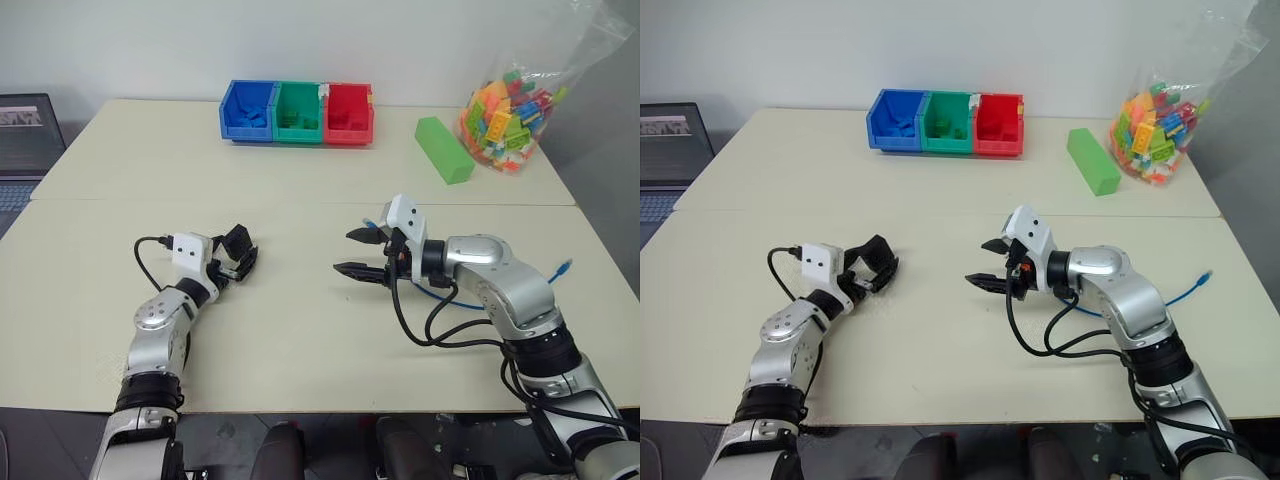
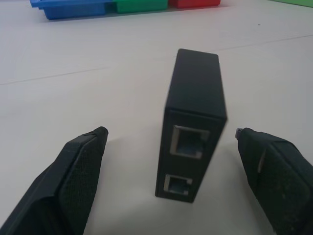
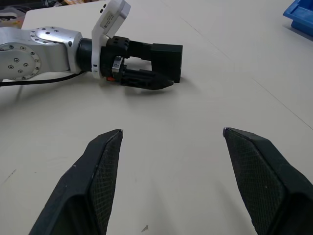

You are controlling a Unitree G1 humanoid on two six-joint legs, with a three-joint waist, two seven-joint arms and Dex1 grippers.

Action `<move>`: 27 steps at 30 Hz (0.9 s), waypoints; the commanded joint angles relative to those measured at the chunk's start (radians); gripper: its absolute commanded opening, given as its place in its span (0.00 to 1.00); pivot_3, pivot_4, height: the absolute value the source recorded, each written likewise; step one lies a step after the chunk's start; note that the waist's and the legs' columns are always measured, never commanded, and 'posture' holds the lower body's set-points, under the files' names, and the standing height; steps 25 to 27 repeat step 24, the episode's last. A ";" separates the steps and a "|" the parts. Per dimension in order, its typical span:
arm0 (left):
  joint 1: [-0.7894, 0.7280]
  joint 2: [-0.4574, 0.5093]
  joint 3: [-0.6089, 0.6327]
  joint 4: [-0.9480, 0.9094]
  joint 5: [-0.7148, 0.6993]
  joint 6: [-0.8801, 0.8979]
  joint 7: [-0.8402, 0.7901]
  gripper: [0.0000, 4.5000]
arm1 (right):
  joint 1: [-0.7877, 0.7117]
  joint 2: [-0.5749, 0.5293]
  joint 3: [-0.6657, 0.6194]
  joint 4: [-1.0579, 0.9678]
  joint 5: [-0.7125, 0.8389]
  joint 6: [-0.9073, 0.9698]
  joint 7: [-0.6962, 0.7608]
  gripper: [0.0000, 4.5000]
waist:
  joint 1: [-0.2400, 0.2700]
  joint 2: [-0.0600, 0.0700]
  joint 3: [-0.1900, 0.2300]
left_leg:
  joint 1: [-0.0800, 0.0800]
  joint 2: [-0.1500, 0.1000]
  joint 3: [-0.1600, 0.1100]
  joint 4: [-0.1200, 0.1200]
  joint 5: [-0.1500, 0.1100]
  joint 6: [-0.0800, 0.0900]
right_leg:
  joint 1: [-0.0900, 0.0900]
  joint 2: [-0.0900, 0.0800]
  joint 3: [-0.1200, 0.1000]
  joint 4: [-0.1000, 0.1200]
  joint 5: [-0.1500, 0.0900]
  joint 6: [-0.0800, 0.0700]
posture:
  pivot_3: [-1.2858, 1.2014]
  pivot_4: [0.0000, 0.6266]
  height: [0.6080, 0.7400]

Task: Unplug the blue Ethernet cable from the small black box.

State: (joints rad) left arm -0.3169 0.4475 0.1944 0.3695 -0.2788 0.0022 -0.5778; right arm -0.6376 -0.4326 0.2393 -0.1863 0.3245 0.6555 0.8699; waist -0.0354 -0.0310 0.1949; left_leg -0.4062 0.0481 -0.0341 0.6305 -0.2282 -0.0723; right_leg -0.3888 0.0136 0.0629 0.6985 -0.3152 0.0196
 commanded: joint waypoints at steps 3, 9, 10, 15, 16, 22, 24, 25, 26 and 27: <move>0.151 0.073 0.039 -0.316 -0.022 0.156 0.021 0.99 | 0.032 -0.055 -0.035 -0.072 0.028 0.019 0.017 0.77 | 0.002 0.000 0.000 | 0.000 0.000 -0.001 0.000 0.000 0.000 | 0.000 -0.001 0.000 0.000 0.000 0.000 | 0.52 0.24 1.00; 0.295 0.198 0.129 -0.565 -0.102 0.332 -0.035 0.99 | 0.057 -0.155 -0.098 -0.103 0.081 0.049 0.077 0.77 | 0.001 0.000 0.000 | 0.000 0.000 -0.005 0.000 0.000 0.000 | 0.001 0.000 0.000 0.000 0.000 0.000 | 0.52 0.24 1.00; 0.328 0.234 0.165 -0.609 -0.132 0.369 -0.062 0.99 | 0.055 -0.177 -0.117 -0.099 0.097 0.059 0.092 0.77 | 0.001 0.000 0.000 | 0.000 0.000 -0.005 0.000 0.000 0.000 | 0.001 0.000 0.000 0.000 0.000 0.000 | 0.52 0.24 1.00; 0.417 0.388 0.288 -0.694 -0.239 0.493 -0.195 0.99 | 0.032 -0.264 -0.176 -0.040 0.144 0.076 0.156 0.77 | 0.001 0.000 0.000 | 0.000 0.000 -0.004 -0.001 0.000 0.000 | 0.001 0.000 0.000 -0.001 0.000 0.000 | 0.52 0.24 1.00; 0.423 0.410 0.305 -0.693 -0.252 0.500 -0.222 0.99 | 0.026 -0.277 -0.184 -0.025 0.150 0.077 0.167 0.77 | 0.001 0.000 0.000 | 0.000 0.000 -0.004 -0.001 0.000 0.000 | 0.001 0.000 0.000 -0.001 0.000 0.000 | 0.52 0.24 1.00; 0.402 0.456 0.356 -0.665 -0.285 0.526 -0.270 0.99 | 0.004 -0.308 -0.199 0.020 0.165 0.072 0.193 0.77 | 0.000 0.000 0.000 | 0.001 0.000 -0.002 -0.001 0.000 0.000 | 0.001 0.001 0.000 -0.001 -0.001 0.000 | 0.52 0.24 1.00; 0.392 0.456 0.359 -0.662 -0.301 0.531 -0.287 0.99 | 0.002 -0.307 -0.198 0.022 0.163 0.068 0.193 0.77 | 0.001 0.000 0.000 | 0.001 0.000 -0.002 -0.001 0.000 0.000 | 0.001 0.001 0.000 -0.001 -0.001 0.000 | 0.52 0.24 1.00; 0.392 0.456 0.359 -0.662 -0.301 0.531 -0.287 0.99 | 0.002 -0.307 -0.198 0.022 0.163 0.068 0.193 0.77 | 0.001 0.000 0.000 | 0.001 0.000 -0.002 -0.001 0.000 0.000 | 0.001 0.001 0.000 -0.001 -0.001 0.000 | 0.52 0.24 1.00; 0.392 0.456 0.359 -0.662 -0.301 0.531 -0.287 0.99 | 0.002 -0.307 -0.198 0.022 0.163 0.068 0.193 0.77 | 0.001 0.000 0.000 | 0.001 0.000 -0.002 -0.001 0.000 0.000 | 0.001 0.001 0.000 -0.001 -0.001 0.000 | 0.52 0.24 1.00; 0.392 0.456 0.359 -0.662 -0.301 0.531 -0.287 0.99 | 0.002 -0.307 -0.198 0.022 0.163 0.068 0.193 0.77 | 0.001 0.000 0.000 | 0.001 0.000 -0.002 -0.001 0.000 0.000 | 0.001 0.001 0.000 -0.001 -0.001 0.000 | 0.52 0.24 1.00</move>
